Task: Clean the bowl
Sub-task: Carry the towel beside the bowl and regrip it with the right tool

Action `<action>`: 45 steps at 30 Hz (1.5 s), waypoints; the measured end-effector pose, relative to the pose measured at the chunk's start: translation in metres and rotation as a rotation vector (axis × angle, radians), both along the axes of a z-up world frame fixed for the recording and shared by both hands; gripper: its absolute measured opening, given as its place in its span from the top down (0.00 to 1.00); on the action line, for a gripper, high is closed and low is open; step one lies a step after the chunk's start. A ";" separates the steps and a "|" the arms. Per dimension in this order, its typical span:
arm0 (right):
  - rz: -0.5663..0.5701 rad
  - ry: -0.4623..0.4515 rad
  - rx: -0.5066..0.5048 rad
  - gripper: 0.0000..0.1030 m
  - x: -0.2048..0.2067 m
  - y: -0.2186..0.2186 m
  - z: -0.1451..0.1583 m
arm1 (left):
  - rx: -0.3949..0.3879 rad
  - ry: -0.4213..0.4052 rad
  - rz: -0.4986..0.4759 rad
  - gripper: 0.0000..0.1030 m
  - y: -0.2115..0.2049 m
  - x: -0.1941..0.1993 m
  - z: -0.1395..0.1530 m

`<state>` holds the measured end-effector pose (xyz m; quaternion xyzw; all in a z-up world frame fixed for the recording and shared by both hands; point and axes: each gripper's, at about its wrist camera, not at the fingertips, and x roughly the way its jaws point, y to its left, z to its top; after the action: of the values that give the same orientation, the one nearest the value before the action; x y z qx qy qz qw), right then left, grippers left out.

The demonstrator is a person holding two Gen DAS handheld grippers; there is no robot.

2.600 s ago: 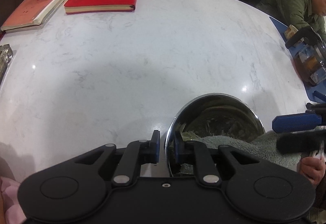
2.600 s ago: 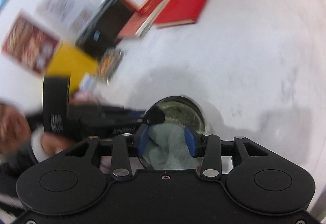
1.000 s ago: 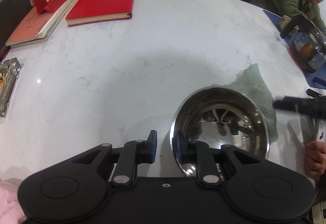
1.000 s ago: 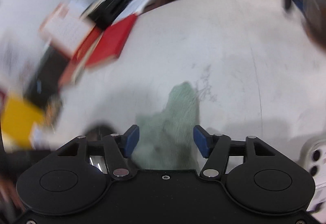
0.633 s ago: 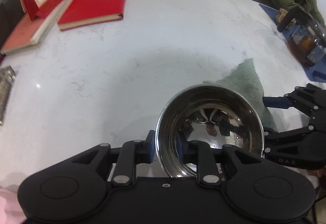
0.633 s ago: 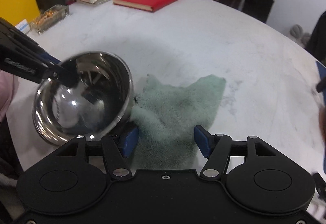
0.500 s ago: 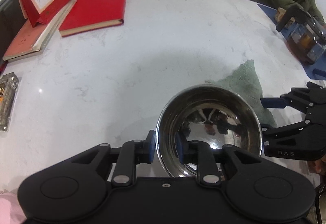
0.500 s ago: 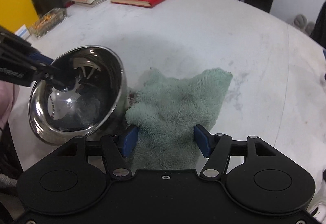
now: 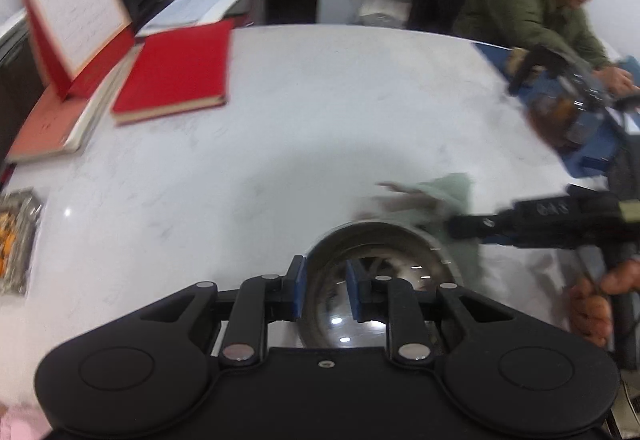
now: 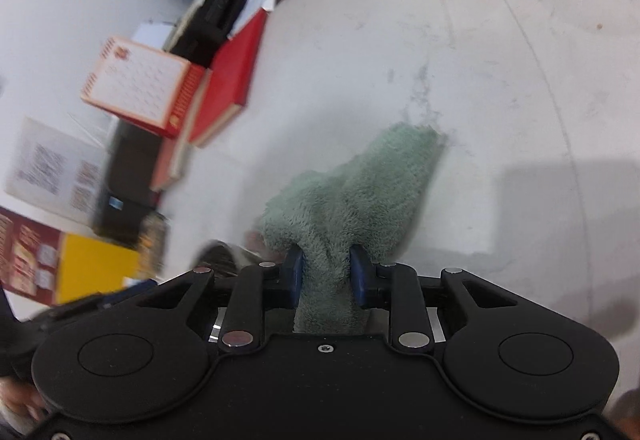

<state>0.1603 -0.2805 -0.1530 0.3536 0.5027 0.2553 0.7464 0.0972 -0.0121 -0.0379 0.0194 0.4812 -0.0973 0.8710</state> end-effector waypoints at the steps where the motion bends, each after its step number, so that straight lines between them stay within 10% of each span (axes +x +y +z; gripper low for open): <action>1: -0.008 0.003 0.019 0.77 0.001 -0.001 0.000 | 0.002 0.004 -0.009 0.81 -0.003 0.000 -0.001; 15: -0.088 0.036 0.277 0.77 0.005 -0.014 0.009 | 0.029 0.059 0.113 0.80 0.018 0.011 -0.031; 25: -0.013 0.042 0.226 0.77 -0.004 -0.009 0.018 | -0.104 0.180 0.147 0.89 0.038 0.016 -0.064; 33: -0.011 -0.027 -0.261 0.60 0.003 0.004 0.032 | -0.097 0.180 0.152 0.89 0.038 0.016 -0.063; 41: -0.110 0.029 -0.406 0.42 0.020 0.003 0.015 | -0.105 0.174 0.154 0.88 0.045 0.017 -0.064; 43: -0.059 -0.003 -0.431 0.49 0.020 0.010 0.014 | -0.112 0.176 0.157 0.88 0.046 0.018 -0.065; 45: -0.016 -0.007 -0.419 0.80 0.019 0.016 0.011 | -0.117 0.177 0.159 0.88 0.047 0.018 -0.065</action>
<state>0.1792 -0.2648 -0.1421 0.1938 0.5395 0.1406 0.8072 0.1156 0.0347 -0.1032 -0.0782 0.5497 -0.0571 0.8297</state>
